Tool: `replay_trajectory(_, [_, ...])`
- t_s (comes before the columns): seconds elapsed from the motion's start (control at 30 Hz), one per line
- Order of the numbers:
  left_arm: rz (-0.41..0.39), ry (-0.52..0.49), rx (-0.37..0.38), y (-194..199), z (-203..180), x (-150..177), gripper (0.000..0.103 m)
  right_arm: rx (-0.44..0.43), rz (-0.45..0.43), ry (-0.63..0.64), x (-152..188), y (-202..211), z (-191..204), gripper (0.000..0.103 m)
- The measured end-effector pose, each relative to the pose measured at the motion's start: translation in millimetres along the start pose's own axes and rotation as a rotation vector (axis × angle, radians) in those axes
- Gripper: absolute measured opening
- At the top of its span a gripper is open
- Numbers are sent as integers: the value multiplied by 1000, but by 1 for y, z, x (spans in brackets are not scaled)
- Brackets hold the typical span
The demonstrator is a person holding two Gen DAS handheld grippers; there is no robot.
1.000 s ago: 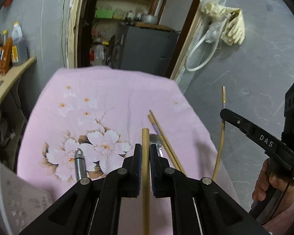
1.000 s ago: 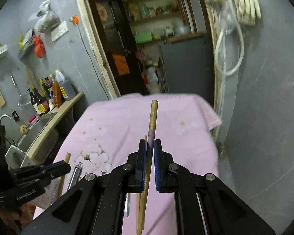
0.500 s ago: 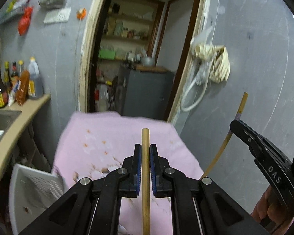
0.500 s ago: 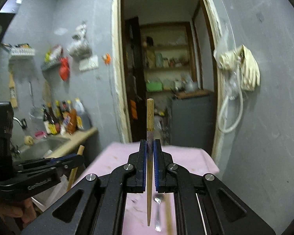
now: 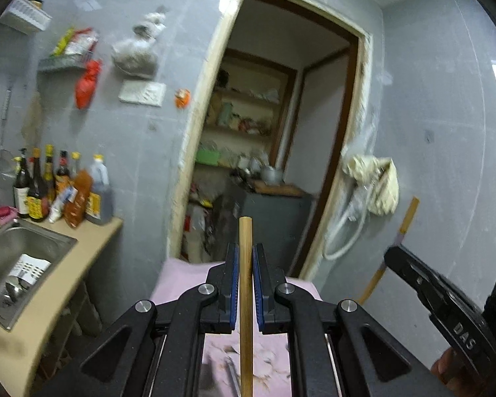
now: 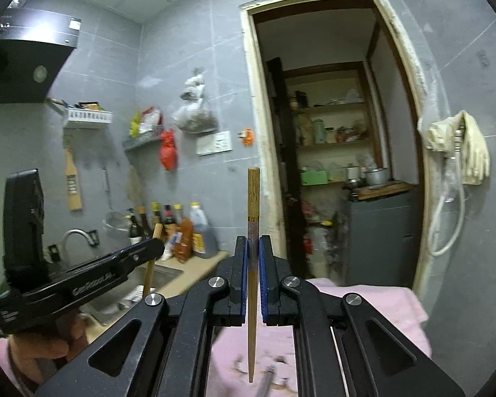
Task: Organize utensils
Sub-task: 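Lift both chopsticks upright and carry them over the white caddy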
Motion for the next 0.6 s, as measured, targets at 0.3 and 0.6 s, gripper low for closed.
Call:
replay_trajectory(0.3, [-108, 39, -80, -3, 53, -25, 8, -105, 22, -18, 15, -13, 47, 6])
replay_trajectory(0.6, [-115, 24, -89, -27, 65, -11, 8, -125, 105, -14, 53, -24, 61, 6])
Point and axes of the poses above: each gripper's, at about its wrist camera, not at the fingertips, and y roughly against the way its jaws point, z to its left, x to its underside, the point moved 6 cm from there along -y, roughly the way its jaws point, and after that the axes turned 12 degrees about -z, right-handed, at the moved point
